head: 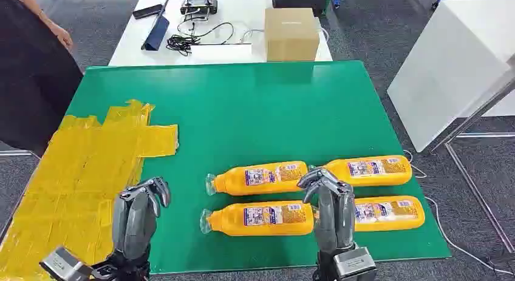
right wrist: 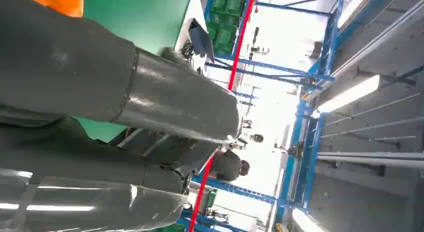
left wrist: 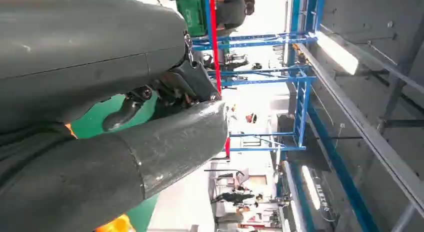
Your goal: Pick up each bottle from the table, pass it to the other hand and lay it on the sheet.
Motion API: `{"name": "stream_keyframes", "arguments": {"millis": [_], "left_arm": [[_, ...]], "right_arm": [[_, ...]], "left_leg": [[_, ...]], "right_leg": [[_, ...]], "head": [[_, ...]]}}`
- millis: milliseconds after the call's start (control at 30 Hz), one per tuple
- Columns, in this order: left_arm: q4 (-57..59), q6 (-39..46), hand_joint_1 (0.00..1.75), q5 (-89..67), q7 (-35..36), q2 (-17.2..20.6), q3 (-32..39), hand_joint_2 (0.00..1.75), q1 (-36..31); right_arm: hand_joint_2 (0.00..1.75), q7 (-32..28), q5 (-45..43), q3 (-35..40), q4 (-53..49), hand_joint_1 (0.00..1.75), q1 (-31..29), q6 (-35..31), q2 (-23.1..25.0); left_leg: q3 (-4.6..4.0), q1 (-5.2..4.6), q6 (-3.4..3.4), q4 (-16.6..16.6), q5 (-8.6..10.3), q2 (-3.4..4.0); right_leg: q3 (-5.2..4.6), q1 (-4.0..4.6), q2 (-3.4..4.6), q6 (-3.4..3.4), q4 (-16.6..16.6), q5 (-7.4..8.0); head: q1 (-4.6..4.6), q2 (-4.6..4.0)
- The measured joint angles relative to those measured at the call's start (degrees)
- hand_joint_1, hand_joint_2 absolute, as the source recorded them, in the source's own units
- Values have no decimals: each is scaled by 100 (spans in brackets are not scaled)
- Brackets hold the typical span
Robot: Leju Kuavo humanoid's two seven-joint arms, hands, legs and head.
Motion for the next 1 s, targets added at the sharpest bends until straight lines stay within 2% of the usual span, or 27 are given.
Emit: {"name": "stream_keyframes", "arguments": {"millis": [200,300,367,400,433,467,500,700,1000], "left_arm": [[0,0,175,0,-11,0,0,0,-1],[50,-4,175,42,-481,2,2,0,-100],[98,-39,175,87,-577,4,7,0,-177],[114,-48,175,103,-584,4,9,0,-190],[129,-63,175,103,-586,4,9,0,-195],[144,-72,145,103,-588,4,9,0,-195],[164,-72,0,87,-605,4,9,0,-195],[260,468,0,-501,-452,-13,2,0,-192],[398,533,0,-376,-407,-15,-2,0,-192]], "right_arm": [[0,-15,-9,0,0,175,0,2,0],[0,-667,-473,-2,81,175,-42,344,0],[0,-835,-561,-11,177,175,-90,430,11],[0,-839,-570,-15,210,141,-99,442,20],[0,-850,-577,-20,243,31,-99,461,35],[0,-861,-579,-22,265,0,-99,466,48],[0,-876,-579,-24,286,0,-98,466,65],[0,-951,-540,-26,317,0,-9,402,103],[0,-1032,-549,-2,317,0,138,407,33]], "left_leg": [[0,0,0,0,0,0],[0,0,0,0,0,0],[2,0,0,0,0,0],[2,0,0,0,0,1],[2,0,0,0,1,1],[2,0,0,0,1,0],[2,0,0,0,1,1],[1,0,0,0,0,0],[1,0,0,0,-1,2]], "right_leg": [[0,0,0,0,0,0],[0,0,0,0,0,0],[2,0,0,0,0,0],[1,0,0,0,0,0],[1,0,0,0,0,0],[1,0,0,0,0,0],[1,0,0,0,0,0],[-1,0,0,0,0,0],[0,0,0,0,0,0]], "head": [[2,0],[2,0],[2,0],[2,0],[0,0],[2,0],[2,0],[2,0],[2,0]]}}
